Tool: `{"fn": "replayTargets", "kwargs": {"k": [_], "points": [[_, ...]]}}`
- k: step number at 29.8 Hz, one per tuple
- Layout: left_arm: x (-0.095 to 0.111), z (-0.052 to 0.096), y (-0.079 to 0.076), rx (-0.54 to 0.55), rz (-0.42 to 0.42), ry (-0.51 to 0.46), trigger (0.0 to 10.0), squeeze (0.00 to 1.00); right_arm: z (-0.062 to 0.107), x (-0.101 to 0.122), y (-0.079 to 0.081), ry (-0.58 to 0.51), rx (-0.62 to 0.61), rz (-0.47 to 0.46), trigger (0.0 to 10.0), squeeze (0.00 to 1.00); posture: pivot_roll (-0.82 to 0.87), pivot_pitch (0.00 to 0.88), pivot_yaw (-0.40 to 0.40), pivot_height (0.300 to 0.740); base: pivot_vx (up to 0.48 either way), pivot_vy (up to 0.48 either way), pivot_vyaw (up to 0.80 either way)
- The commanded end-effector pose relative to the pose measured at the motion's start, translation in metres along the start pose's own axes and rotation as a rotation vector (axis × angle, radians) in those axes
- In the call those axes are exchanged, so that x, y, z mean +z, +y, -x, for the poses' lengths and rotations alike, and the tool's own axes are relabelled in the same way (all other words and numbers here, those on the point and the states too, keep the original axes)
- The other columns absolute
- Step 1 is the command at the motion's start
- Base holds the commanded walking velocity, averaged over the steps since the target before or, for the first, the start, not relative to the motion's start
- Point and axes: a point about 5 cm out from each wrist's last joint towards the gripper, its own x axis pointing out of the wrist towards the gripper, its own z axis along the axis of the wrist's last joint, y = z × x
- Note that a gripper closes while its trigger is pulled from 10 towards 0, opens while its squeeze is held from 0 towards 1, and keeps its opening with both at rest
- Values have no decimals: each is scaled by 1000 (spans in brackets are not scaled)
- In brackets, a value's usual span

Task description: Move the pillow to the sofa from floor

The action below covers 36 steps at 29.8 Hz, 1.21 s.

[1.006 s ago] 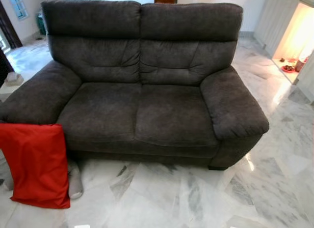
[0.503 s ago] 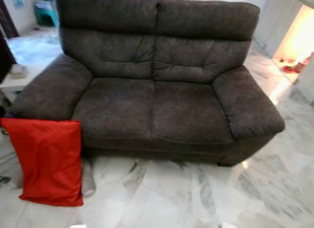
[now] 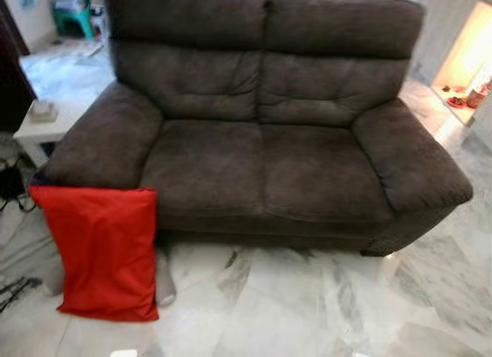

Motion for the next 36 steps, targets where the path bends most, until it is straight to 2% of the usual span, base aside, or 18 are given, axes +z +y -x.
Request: {"fn": "replayTargets", "kwargs": {"k": [1,26,36], "points": [[-6,1,-4,-6,9,26,10000,0,3,-4,-11,18,-32,6,10000,0,97,97,-19,740,0,401,0],[-5,1,-4,-10,-1,22,10000,0,3,-5,-12,22,-32,3,10000,0,97,84,-14,740,0,404,0],[-4,0,-4,-10,-18,13,10000,0,3,-6,-11,23,-33,2,10000,0,98,88,-16,740,0,0,0]]}}
